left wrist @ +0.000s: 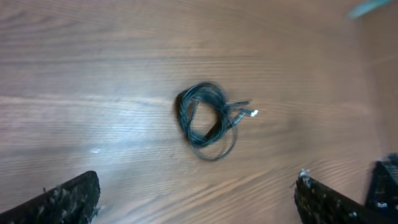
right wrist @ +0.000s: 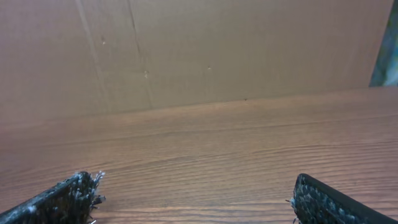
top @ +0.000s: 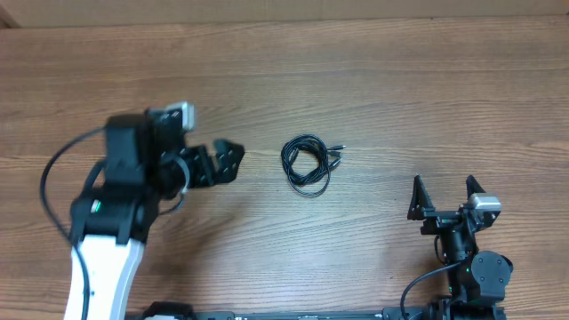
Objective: Untangle cables
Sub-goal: 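Reach the left gripper forward and grasp the black cable bundle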
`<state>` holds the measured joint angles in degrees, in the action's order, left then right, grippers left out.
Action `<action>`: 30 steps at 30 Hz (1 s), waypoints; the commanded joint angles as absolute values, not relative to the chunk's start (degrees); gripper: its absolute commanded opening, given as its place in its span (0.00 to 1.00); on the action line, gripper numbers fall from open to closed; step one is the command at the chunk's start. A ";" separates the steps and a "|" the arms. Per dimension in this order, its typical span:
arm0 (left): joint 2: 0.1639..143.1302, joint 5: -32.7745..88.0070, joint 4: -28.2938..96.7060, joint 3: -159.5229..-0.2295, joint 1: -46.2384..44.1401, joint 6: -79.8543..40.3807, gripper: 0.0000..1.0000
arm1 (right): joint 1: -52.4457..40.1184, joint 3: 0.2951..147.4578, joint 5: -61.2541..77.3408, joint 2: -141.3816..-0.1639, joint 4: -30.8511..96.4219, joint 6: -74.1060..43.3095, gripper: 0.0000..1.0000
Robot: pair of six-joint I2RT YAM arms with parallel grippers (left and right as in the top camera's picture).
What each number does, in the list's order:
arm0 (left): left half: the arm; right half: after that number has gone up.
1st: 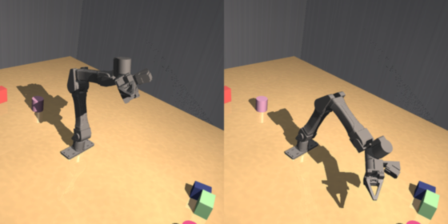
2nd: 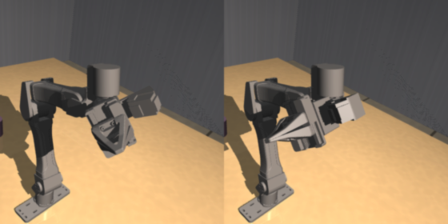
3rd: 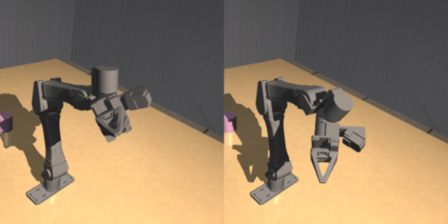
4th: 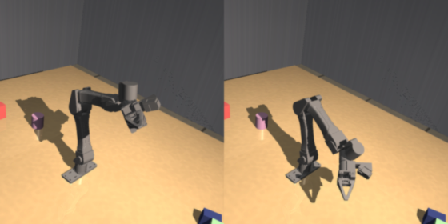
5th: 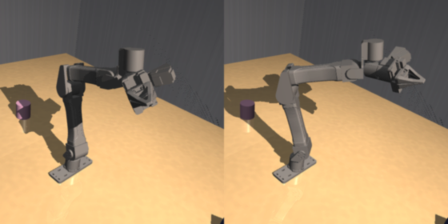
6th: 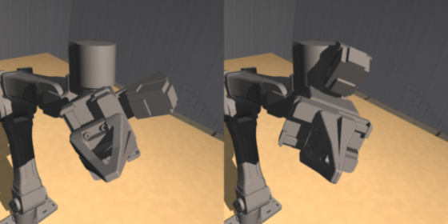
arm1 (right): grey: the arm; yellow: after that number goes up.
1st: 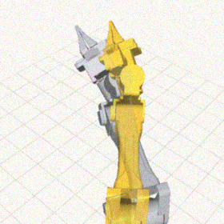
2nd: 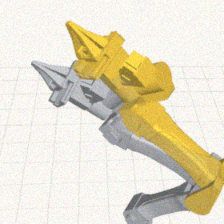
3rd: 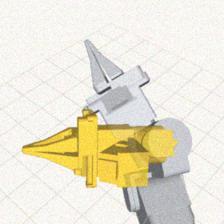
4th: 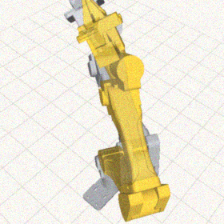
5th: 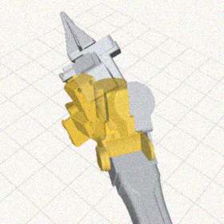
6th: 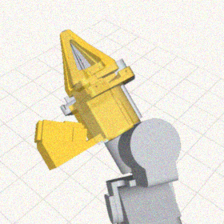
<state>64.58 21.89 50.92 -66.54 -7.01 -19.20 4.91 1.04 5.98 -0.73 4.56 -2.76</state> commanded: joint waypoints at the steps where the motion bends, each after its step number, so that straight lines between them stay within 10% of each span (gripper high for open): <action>1: 72.86 4.86 52.60 -77.69 -15.75 -18.94 1.00 | 5.32 0.45 6.09 -0.16 4.27 -2.04 1.00; 4: 78.74 -2.48 48.60 -81.62 -23.07 -14.48 0.96 | 5.32 0.45 6.11 -0.16 4.27 -2.07 1.00; 8: 85.36 -3.01 41.80 -81.54 -29.08 -0.34 0.53 | 5.32 0.45 6.09 -0.16 4.27 -2.07 1.00; 24: 113.36 0.86 34.57 -81.54 -31.31 21.58 0.74 | 5.32 0.45 6.09 -0.16 4.27 -2.04 1.00; 30: 119.92 1.45 30.13 -81.54 -31.29 26.83 0.53 | 5.32 0.45 6.09 -0.16 4.27 -2.07 1.00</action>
<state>116.68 0.01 31.59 -80.77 -31.16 22.15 4.89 1.04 5.93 -0.73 4.54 -2.74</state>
